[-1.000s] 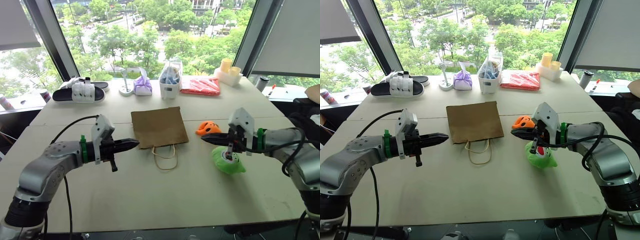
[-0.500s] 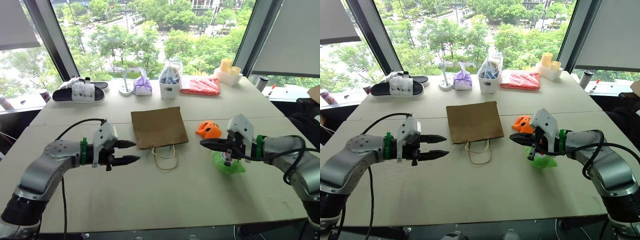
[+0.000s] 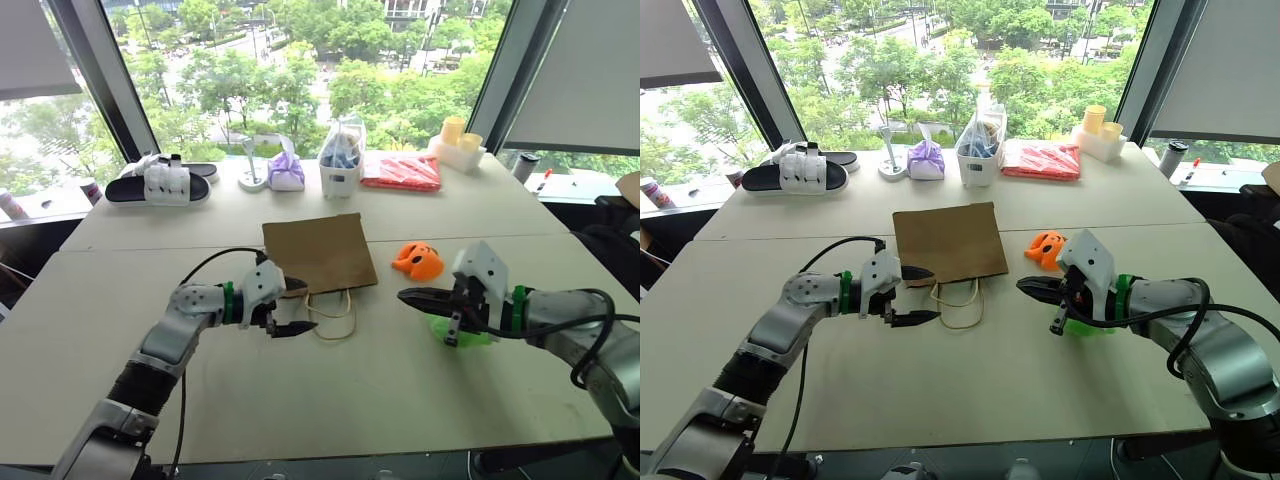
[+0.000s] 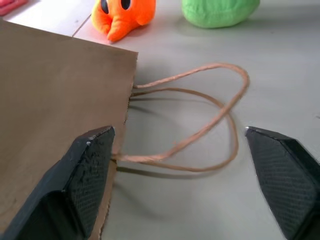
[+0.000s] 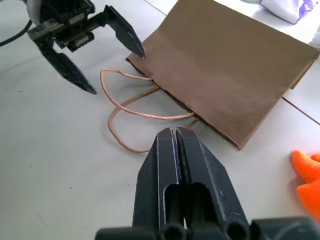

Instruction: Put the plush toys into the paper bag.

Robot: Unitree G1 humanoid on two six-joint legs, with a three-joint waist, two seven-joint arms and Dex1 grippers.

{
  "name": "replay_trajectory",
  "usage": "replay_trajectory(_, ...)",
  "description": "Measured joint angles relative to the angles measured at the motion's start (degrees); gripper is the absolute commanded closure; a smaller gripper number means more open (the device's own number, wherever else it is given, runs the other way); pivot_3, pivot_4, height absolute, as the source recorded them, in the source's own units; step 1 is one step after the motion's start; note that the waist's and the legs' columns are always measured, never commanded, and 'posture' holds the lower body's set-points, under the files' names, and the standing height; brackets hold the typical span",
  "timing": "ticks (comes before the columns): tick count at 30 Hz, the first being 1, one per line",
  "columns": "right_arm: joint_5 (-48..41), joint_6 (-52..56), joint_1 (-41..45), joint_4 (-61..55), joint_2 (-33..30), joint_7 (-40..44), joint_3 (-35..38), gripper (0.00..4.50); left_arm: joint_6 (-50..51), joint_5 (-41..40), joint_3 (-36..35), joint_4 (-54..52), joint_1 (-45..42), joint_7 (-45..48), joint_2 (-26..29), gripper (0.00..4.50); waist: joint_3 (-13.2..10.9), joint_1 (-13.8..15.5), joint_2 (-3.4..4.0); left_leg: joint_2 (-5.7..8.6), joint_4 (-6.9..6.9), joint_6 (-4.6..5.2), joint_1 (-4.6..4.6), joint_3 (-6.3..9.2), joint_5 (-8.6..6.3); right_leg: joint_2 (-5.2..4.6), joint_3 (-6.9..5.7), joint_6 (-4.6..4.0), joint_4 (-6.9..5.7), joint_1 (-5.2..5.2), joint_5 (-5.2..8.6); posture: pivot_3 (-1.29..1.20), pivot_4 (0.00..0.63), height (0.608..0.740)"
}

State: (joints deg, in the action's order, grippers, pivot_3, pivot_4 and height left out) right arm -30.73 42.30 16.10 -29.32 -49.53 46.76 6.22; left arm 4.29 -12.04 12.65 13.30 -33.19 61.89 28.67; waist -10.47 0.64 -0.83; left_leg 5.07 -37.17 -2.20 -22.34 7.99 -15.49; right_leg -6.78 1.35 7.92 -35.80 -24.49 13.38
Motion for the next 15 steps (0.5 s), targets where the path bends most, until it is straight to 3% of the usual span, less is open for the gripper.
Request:
replay_trajectory(6,-1.12,1.71,-3.95,-4.16,2.72,-3.84,0.63,4.50,-2.99,-0.25,-0.88,4.75,-2.82,0.60,-2.16,4.43,0.01,0.05,-0.01,0.00,-0.03,0.00,0.00,0.01,0.00,0.00,0.00,0.01,-0.02,0.00,0.00,0.00,0.150,0.740)
replay_trajectory(11,1.03,1.67,-7.18,-5.21,7.11,-8.87,-3.18,4.50,2.96,-4.63,-4.20,4.34,-5.70,0.89,-3.60,4.43,0.00,-0.02,-0.02,0.02,-0.11,0.00,0.01,0.01,0.01,0.00,0.00,0.01,-0.15,0.00,0.00,0.00,0.150,0.740)
replay_trajectory(15,9.15,-0.03,-3.88,-0.41,16.14,-17.82,-11.08,4.50,13.33,-11.10,-7.69,1.57,-8.07,-0.17,-4.96,4.43,0.01,-0.75,-0.05,0.01,-0.15,-0.04,0.07,0.04,0.03,0.04,0.01,0.01,-0.32,-0.02,0.00,0.00,0.150,0.740)
